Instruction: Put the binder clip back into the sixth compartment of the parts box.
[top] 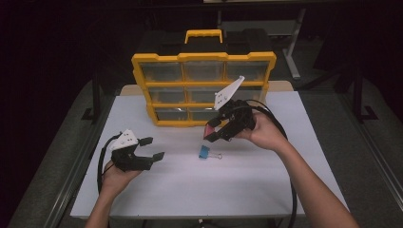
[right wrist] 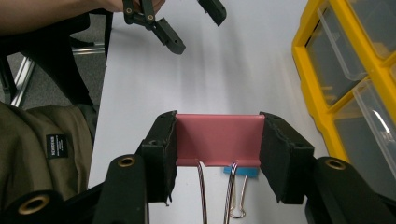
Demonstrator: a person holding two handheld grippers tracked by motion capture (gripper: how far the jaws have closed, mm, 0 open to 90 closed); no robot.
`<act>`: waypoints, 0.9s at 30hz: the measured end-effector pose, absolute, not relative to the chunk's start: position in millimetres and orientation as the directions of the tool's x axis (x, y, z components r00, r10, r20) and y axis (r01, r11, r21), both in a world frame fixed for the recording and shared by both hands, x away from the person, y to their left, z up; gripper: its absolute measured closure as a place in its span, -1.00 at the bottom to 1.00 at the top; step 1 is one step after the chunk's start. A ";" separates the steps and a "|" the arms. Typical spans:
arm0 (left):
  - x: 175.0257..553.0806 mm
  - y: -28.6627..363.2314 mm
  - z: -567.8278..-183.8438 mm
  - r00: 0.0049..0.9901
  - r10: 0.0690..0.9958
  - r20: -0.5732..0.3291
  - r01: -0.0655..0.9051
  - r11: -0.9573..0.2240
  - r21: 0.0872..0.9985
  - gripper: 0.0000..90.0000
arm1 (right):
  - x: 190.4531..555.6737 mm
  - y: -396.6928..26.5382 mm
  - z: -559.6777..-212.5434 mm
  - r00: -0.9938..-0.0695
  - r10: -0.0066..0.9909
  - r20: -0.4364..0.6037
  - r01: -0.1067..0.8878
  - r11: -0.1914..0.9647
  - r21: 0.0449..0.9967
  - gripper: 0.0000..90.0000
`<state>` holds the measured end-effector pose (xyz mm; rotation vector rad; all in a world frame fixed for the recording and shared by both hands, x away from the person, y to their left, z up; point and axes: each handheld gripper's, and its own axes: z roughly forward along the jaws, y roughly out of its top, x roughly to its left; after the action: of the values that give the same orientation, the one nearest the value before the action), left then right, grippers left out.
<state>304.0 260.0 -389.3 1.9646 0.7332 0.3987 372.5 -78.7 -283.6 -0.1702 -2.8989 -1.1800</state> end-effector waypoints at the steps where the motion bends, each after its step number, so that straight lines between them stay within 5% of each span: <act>1: 304.1 260.1 -389.3 0.766 0.642 -0.026 0.326 -0.354 0.876 -0.42 | 372.5 -79.0 -282.1 -0.993 0.104 0.048 0.108 0.711 0.695 0.08; 27: 304.1 260.5 -389.2 0.765 0.644 -0.031 0.328 -0.347 0.879 -0.42 | 395.6 -99.3 -237.9 -0.985 0.174 0.007 0.130 0.706 0.696 0.08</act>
<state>304.1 260.5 -389.2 1.9581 0.7351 0.3957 395.6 -99.3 -237.9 -0.2635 -2.9560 -1.1987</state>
